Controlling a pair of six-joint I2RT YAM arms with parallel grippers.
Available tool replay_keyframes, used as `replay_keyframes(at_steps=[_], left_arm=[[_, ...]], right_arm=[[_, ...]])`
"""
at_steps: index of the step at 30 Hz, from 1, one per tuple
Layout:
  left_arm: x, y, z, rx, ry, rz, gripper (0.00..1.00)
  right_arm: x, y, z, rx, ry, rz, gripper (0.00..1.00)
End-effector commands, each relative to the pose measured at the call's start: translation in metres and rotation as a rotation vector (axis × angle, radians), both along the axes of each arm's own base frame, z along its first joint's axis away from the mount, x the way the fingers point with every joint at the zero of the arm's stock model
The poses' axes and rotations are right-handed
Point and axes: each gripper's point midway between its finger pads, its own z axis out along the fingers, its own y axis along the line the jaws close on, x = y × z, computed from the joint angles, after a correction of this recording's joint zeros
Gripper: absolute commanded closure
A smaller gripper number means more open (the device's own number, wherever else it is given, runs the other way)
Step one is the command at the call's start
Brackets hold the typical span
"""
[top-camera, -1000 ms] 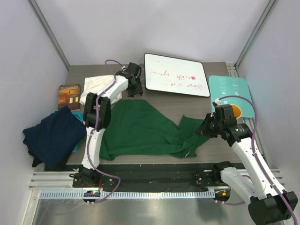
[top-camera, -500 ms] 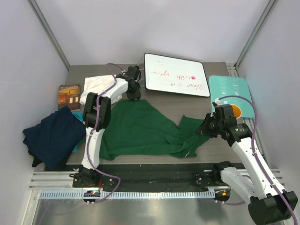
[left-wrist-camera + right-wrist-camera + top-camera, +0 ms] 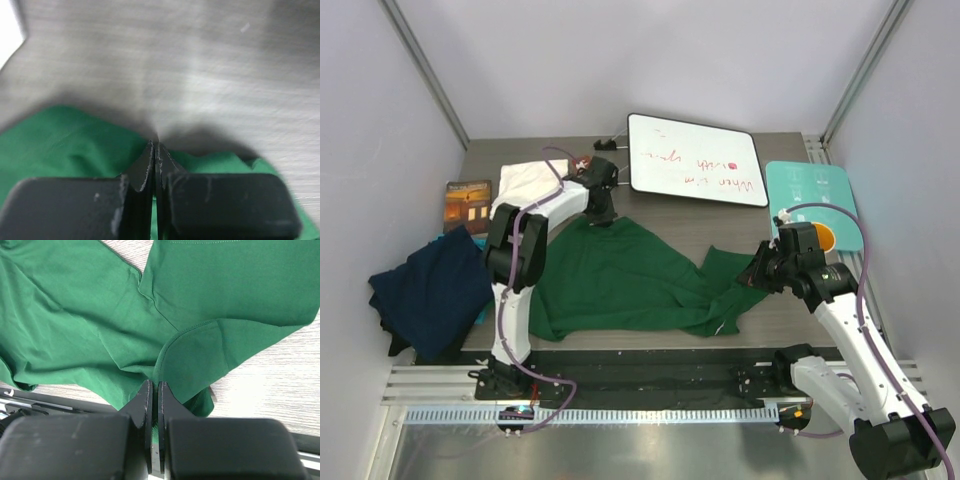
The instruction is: Fold and stack the t-shirts
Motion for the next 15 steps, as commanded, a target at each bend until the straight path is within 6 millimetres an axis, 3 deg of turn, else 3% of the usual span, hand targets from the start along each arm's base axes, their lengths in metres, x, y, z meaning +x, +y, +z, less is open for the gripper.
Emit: replay_keyframes(at_steps=[1, 7, 8, 11, 15], left_arm=[[-0.004, 0.021, 0.049, 0.058, -0.113, 0.048, 1.0], [-0.008, 0.053, 0.118, 0.12, -0.274, 0.132, 1.0], [-0.01, 0.059, 0.14, 0.111, -0.319, 0.147, 1.0], [-0.023, 0.068, 0.173, 0.105, -0.377, 0.159, 1.0], [-0.053, 0.072, 0.177, 0.076, -0.348, 0.13, 1.0]], right_arm=[[0.01, 0.004, 0.014, 0.025, -0.066, 0.001, 0.99], [0.011, 0.0, 0.019, 0.016, -0.09, -0.014, 0.99], [0.011, -0.001, 0.02, 0.012, -0.095, -0.019, 0.99], [0.01, -0.002, 0.023, 0.006, -0.105, -0.02, 0.99], [0.01, -0.004, 0.026, 0.0, -0.113, -0.023, 0.99]])
